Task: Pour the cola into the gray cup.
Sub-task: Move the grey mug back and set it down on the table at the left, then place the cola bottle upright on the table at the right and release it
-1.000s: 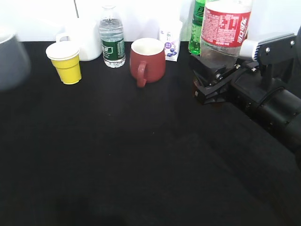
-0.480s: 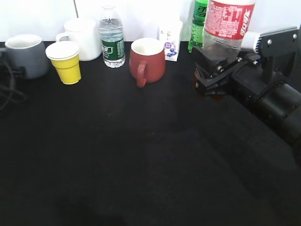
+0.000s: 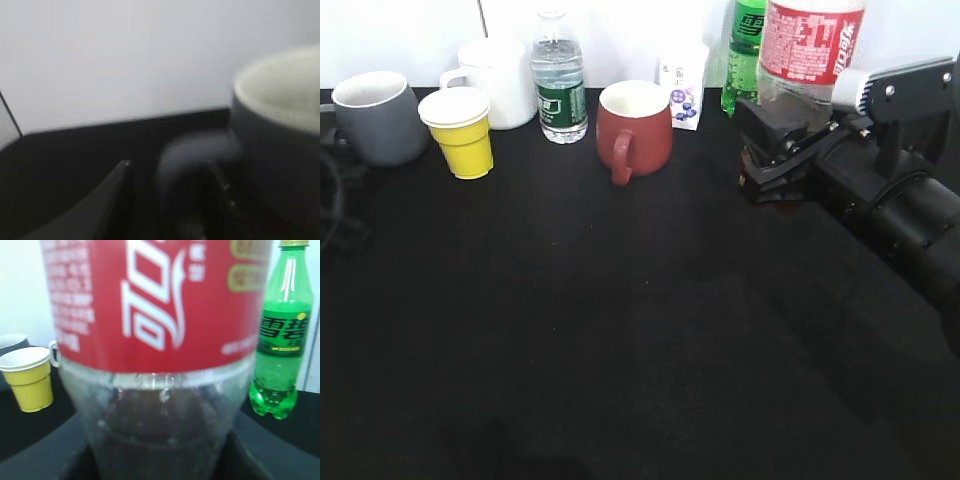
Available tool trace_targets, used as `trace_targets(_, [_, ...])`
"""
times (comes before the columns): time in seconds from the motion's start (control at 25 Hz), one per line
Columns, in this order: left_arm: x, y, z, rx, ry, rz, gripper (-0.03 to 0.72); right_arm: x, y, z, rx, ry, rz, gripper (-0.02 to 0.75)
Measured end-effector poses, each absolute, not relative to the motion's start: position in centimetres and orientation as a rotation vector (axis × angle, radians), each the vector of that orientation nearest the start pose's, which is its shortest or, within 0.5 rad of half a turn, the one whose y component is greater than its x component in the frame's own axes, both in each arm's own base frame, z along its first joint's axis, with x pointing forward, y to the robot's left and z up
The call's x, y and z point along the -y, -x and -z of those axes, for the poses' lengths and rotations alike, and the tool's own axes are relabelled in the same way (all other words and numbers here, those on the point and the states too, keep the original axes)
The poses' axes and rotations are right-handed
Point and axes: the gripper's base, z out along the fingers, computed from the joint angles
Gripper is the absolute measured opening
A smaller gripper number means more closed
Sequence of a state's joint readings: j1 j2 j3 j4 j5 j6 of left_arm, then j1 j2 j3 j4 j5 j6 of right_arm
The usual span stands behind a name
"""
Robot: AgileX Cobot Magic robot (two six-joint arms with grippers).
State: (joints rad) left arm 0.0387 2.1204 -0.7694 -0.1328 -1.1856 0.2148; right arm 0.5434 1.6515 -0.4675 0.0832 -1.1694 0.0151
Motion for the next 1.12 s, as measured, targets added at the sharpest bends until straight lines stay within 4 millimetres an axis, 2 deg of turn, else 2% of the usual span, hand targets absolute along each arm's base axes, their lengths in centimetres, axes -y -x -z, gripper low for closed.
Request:
trace_targets(0.08, [-2.4, -34.3, -11.4, -1.664, -0.014, -0.255, 0.344, -14.0, -25.7, -19.0, -1.503, 0.26, -0.361, 0.384])
trace_targets(0.16, [-2.0, -32.1, -12.6, -1.67, -0.018, -0.241, 0.344, -14.4, -27.8, -18.1, -1.52, 0.208, -0.294, 0.384])
trace_targets(0.32, [1.2, -28.2, -15.3, -1.658, -0.101, -0.155, 0.344, -16.0, -32.5, -15.7, -1.532, 0.122, -0.2, 0.384])
trace_targets(0.44, [2.6, -26.0, -17.4, -1.62, -0.141, -0.098, 0.344, -16.5, -35.6, -13.3, -1.543, 0.101, -0.155, 0.384])
trace_targets(0.64, [2.7, -24.8, -20.3, -1.553, -0.128, -0.079, 0.344, -15.7, -39.1, -10.5, -1.545, 0.071, -0.109, 0.384])
trace_targets(0.8, [2.7, -24.7, -20.4, -1.563, -0.139, -0.074, 0.344, -16.6, -41.0, -9.8, -1.494, 0.087, -0.122, 0.384])
trace_targets(0.88, [2.8, -24.7, -20.4, -1.564, -0.141, -0.072, 0.344, -16.7, -41.1, -9.7, -1.488, 0.089, -0.123, 0.386])
trace_targets(0.92, [2.8, -24.7, -20.4, -1.564, -0.142, -0.072, 0.344, -16.6, -41.2, -9.7, -1.488, 0.088, -0.121, 0.413])
trace_targets(1.04, [2.8, -24.7, -20.4, -1.563, -0.145, -0.071, 0.344, -16.6, -41.2, -9.5, -1.508, 0.093, -0.123, 0.603])
trace_targets(1.12, [2.8, -24.7, -20.4, -1.563, -0.144, -0.068, 0.344, -16.7, -41.2, -9.9, -1.528, 0.095, -0.13, 0.636])
